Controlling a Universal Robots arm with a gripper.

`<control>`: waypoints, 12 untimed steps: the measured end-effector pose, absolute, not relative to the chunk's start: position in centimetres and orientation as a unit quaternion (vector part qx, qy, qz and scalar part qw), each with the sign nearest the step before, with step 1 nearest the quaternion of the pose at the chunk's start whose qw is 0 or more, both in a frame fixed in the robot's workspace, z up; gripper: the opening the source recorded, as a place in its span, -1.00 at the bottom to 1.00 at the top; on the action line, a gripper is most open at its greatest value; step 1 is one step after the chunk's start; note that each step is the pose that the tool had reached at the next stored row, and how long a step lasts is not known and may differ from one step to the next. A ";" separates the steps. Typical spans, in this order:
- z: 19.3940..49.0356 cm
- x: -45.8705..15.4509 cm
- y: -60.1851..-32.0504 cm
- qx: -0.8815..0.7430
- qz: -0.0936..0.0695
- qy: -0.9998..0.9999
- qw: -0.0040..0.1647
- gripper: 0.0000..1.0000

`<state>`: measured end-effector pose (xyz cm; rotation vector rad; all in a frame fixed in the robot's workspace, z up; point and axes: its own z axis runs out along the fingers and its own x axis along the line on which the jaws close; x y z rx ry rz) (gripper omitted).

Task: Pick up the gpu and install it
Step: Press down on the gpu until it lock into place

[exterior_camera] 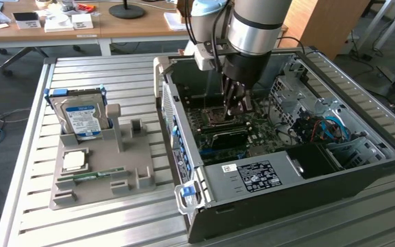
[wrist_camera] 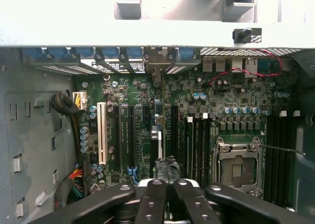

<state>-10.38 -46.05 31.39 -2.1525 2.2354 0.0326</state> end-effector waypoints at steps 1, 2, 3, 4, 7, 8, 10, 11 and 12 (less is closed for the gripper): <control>31.4 -10.4 -46.1 -0.693 0.010 0.720 0.019 -0.79; 31.4 -10.4 -46.1 -0.693 0.010 0.720 0.019 -0.79; 31.4 -10.4 -46.1 -0.693 0.010 0.720 0.019 -0.79; 31.4 -10.4 -46.1 -0.693 0.010 0.720 0.019 -0.79; 31.4 -10.4 -46.1 -0.693 0.010 0.720 0.019 -0.79; 31.4 -10.4 -46.1 -0.693 0.011 0.720 0.019 -0.79; 31.4 -10.2 -46.1 -0.693 0.011 0.720 0.019 -0.79; 31.4 -10.0 -46.1 -0.693 0.011 0.720 0.019 -0.79; 31.4 -9.9 -46.1 -0.693 0.011 0.720 0.019 -0.79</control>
